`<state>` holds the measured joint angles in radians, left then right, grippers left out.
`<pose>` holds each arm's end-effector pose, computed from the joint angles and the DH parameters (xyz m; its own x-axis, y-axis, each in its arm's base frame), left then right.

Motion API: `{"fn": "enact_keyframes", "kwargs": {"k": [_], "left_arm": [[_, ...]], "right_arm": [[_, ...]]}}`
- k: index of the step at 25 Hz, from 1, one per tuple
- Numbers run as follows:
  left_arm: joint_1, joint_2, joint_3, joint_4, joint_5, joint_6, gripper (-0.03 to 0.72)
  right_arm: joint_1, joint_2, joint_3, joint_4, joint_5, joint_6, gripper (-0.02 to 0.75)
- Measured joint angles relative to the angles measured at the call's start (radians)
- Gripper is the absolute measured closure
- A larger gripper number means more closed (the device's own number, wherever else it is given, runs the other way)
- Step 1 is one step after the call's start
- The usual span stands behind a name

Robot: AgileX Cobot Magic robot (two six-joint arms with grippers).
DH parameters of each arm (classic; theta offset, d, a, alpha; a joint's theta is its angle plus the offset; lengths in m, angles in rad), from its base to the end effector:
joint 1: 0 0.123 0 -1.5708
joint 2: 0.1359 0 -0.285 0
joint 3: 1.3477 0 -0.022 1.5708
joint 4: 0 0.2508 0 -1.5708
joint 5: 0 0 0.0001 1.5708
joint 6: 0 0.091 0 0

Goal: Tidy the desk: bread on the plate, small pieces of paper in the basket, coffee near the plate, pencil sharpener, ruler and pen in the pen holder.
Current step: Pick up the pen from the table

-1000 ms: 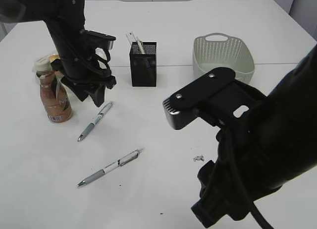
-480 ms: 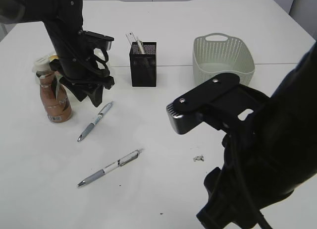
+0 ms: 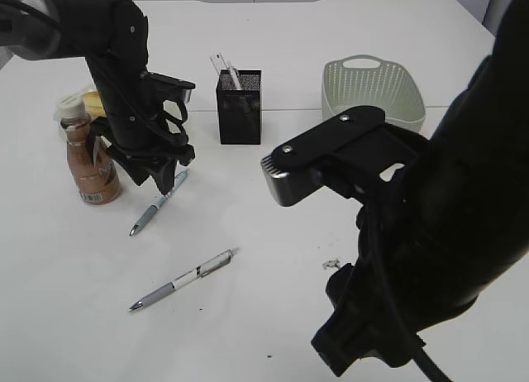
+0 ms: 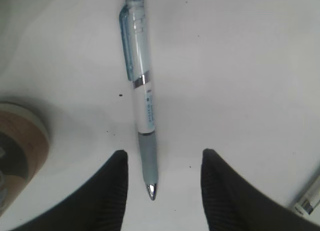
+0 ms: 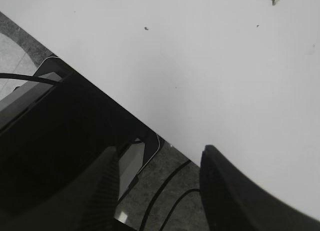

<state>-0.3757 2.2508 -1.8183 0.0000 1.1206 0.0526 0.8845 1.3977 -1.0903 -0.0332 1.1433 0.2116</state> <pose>0.4283 -0.1690 0.1636 -0.9046 0.4133 -0.1046 0.4151 0.9098 0.0055 0.1654 0.1975 0.2855 -0.7592 -0.6168 -0.2078 -0.6324 0.7745 0.0115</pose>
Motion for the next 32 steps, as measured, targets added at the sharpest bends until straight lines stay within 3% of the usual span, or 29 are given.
{"fn": "enact_keyframes", "kwargs": {"k": [32], "left_arm": [[0.000,0.102,0.000,0.000,-0.087,0.005,0.364]], "right_arm": [[0.000,0.000,-0.002,0.049,0.030,-0.020,0.354]]}}
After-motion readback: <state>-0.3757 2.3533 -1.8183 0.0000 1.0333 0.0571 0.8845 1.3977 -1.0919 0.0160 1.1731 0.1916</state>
